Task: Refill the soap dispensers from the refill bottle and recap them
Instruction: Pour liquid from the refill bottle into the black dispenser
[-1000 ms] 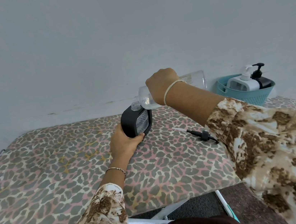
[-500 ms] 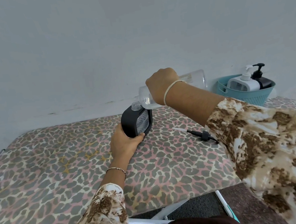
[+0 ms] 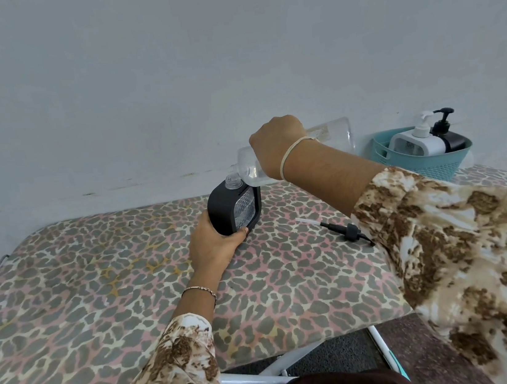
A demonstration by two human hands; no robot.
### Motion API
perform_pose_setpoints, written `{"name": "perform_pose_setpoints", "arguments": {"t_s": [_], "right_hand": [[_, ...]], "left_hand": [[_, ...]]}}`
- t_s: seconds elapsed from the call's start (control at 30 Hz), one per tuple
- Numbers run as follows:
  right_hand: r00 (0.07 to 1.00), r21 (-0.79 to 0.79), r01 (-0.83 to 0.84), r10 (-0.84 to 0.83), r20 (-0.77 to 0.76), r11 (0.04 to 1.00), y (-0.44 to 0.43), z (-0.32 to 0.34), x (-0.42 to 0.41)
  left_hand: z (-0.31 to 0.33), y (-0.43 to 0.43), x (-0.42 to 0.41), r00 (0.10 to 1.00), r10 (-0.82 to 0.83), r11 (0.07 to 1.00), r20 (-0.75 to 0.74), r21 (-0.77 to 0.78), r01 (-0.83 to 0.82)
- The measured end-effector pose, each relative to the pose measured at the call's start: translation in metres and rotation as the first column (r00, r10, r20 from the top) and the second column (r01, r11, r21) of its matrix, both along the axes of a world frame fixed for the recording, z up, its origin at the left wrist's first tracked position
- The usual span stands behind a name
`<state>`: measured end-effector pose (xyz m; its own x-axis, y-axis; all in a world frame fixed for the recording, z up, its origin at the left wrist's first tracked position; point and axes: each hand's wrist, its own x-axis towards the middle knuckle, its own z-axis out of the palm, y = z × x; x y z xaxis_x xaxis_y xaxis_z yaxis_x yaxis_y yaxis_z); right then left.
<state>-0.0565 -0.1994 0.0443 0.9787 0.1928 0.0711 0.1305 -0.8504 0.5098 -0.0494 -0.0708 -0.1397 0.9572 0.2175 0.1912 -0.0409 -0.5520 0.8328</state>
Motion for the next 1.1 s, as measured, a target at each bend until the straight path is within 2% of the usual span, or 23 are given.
{"name": "perform_pose_setpoints", "arguments": {"t_s": [0.67,0.77,0.83,0.93,1.03,1.1], "right_hand": [[0.999,0.063,0.025,-0.023,-0.026,0.998,-0.009,-0.001,-0.008],[0.994,0.103,0.063,-0.054,-0.093,0.993,-0.016,-0.004,-0.007],[0.984,0.170,0.094,-0.066,-0.167,0.981,-0.024,-0.009,-0.001],[0.966,0.363,0.124,-0.029,-0.256,0.923,-0.041,-0.018,0.007],[0.951,0.561,0.157,0.028,-0.307,0.813,-0.058,-0.024,0.008],[0.949,0.693,0.194,0.045,-0.311,0.694,-0.070,-0.030,0.011]], "left_hand": [[-0.002,0.000,-0.001,1.000,-0.003,0.999,-0.004,0.047,0.003],[-0.002,0.000,-0.001,1.000,-0.005,0.998,-0.024,0.070,0.007],[-0.003,0.000,0.000,0.999,-0.012,0.996,-0.030,0.083,0.014],[-0.003,0.001,0.001,0.999,-0.042,0.997,-0.027,0.060,0.044],[-0.004,0.003,0.001,0.996,-0.080,0.997,-0.027,0.009,0.080],[-0.006,0.005,0.001,0.992,-0.117,0.992,-0.038,-0.042,0.115]]}}
